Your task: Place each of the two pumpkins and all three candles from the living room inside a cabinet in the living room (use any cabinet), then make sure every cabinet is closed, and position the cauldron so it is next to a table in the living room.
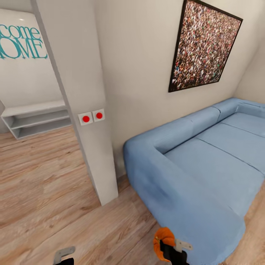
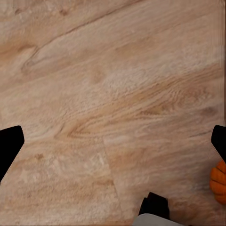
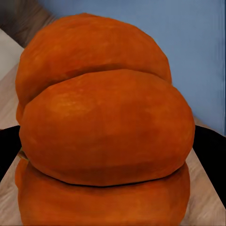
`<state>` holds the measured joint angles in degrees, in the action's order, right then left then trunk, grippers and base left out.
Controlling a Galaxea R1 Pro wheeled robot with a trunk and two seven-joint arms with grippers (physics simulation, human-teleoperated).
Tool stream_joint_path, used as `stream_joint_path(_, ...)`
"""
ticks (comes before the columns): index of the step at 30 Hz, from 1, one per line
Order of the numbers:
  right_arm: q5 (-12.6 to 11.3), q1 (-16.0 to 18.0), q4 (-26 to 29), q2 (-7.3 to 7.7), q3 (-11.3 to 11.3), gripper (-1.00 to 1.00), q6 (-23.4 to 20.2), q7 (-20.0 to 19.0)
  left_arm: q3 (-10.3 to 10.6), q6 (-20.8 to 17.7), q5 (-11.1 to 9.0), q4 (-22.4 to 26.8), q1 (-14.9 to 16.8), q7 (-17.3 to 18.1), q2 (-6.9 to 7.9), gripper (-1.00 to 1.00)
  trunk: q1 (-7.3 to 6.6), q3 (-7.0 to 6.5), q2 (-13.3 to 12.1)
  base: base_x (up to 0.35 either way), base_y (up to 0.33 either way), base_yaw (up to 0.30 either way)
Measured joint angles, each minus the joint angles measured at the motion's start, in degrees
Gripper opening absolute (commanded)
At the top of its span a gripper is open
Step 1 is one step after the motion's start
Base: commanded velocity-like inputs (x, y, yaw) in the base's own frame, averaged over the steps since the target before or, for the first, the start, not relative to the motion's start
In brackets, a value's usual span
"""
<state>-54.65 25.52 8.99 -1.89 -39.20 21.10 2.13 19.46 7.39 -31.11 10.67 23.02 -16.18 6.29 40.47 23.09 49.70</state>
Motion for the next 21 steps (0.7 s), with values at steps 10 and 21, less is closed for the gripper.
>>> stream_joint_path(10,0.0,0.0,0.0,0.06,0.0,-1.0,0.0,0.0,0.0,0.0,0.1,0.0,0.0,0.0,0.0,1.0,0.01,-0.63,0.0,-0.055,0.113,-0.245)
stream_joint_path(21,-0.2,0.0,0.0,0.06,0.0,-1.0,0.0,0.0,0.0,0.0,0.1,0.0,0.0,0.0,0.0,1.0,0.0,-1.32,0.0,-0.123,0.008,-0.245)
